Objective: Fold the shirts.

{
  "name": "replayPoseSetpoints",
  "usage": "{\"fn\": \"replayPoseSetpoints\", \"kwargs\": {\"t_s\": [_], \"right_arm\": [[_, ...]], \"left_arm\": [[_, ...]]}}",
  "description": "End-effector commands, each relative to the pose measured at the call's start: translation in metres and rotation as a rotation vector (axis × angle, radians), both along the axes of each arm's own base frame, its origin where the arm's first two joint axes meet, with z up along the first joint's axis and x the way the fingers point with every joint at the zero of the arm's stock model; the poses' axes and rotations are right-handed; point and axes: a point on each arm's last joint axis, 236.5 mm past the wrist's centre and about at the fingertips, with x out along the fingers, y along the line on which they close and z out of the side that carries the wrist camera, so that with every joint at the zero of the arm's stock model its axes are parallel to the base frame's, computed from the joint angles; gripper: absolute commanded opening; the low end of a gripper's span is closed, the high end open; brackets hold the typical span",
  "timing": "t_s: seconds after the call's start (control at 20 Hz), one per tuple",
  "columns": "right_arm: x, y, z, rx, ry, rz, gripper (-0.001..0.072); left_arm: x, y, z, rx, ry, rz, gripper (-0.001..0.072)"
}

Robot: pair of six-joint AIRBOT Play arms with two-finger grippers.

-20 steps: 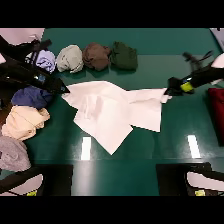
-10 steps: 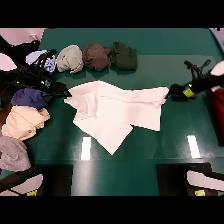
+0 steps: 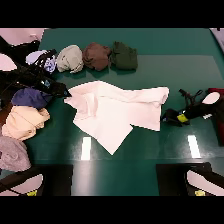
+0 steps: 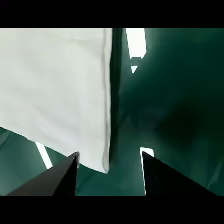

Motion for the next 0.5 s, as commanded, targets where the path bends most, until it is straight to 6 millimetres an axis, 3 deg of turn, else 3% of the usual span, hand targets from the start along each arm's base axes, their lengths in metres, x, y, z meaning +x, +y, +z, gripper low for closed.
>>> {"fn": "replayPoseSetpoints", "kwargs": {"t_s": [0.0, 0.05, 0.15, 0.2, 0.3, 0.35, 0.45], "right_arm": [[-0.014, 0.020, -0.015, 0.019, 0.011, 0.015, 0.0450], [-0.011, 0.023, -0.016, 0.012, -0.005, 0.025, 0.0426], [-0.006, 0.029, -0.016, 0.003, -0.034, 0.044, 0.0307], [-0.005, 0.032, -0.017, -0.001, -0.042, 0.053, 0.0295], [-0.004, 0.036, -0.015, -0.002, -0.058, 0.078, 0.0025], [0.000, 0.037, -0.009, -0.001, -0.082, 0.088, 0.0025], [0.025, 0.038, 0.031, -0.003, -0.212, 0.092, 0.0024]], "left_arm": [[-0.002, 0.000, -0.001, 0.001, 0.007, -0.003, 0.0023], [-0.002, 0.000, -0.001, 0.001, 0.007, -0.004, 0.0023], [-0.002, 0.000, -0.001, 0.001, 0.007, -0.003, 0.0023], [-0.002, 0.000, -0.001, 0.001, 0.007, -0.003, 0.0023], [-0.001, 0.000, -0.001, 0.001, 0.006, -0.003, 0.0023], [-0.001, 0.000, 0.001, 0.002, 0.001, -0.003, 0.0023], [0.009, 0.001, 0.023, 0.006, -0.056, -0.008, 0.0023]]}}
